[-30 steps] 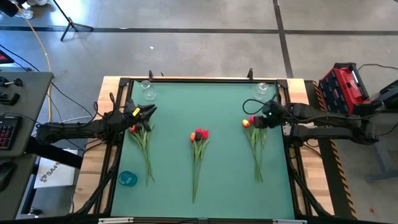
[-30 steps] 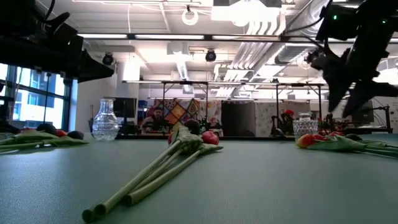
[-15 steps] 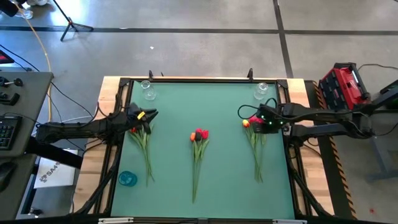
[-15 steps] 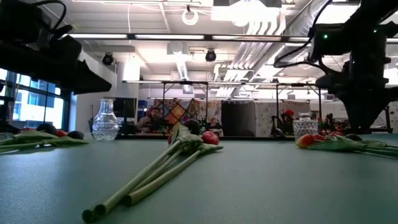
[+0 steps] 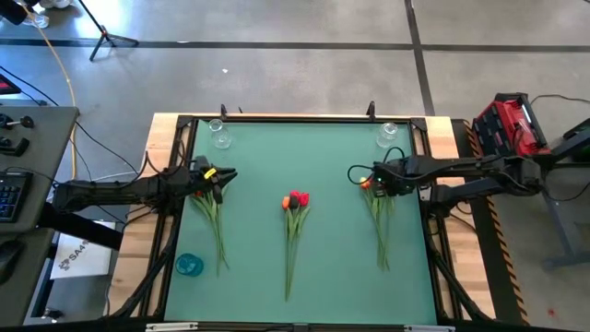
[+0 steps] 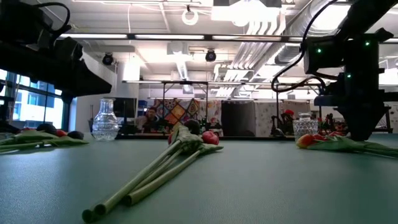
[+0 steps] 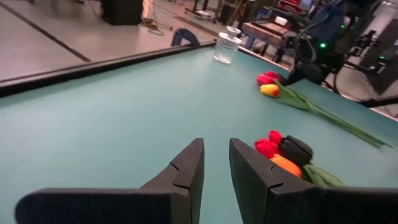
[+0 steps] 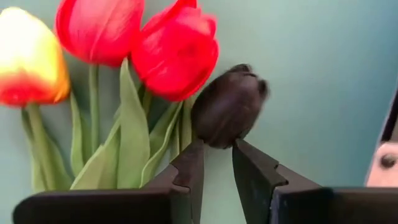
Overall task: Sort flowers into vase by color
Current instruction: Put the black tulip into the right transparent vase
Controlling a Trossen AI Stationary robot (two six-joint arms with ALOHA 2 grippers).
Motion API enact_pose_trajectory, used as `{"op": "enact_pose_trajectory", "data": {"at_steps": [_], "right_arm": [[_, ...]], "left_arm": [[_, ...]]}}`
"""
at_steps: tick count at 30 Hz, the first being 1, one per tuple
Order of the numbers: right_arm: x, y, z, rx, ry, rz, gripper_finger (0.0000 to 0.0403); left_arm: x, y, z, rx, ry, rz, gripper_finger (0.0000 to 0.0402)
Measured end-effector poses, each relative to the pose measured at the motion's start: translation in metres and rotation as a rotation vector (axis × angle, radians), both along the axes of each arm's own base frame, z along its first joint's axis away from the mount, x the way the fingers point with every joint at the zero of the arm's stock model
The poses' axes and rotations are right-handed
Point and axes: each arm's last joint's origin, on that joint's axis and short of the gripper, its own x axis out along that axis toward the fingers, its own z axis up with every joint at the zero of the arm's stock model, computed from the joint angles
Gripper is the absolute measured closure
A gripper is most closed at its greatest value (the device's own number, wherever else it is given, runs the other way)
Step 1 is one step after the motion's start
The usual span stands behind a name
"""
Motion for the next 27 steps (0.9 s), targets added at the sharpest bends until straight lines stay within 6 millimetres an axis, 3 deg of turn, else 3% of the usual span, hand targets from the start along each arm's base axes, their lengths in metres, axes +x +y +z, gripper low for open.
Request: {"op": "enact_pose_trajectory", "data": {"at_steps": [27], "right_arm": [[0.007, 0.017, 0.0, -0.046, -0.045, -0.025, 0.0332]], "left_arm": [[0.001, -0.009, 0.0, 0.001, -0.017, 0.047, 0.0339]]}}
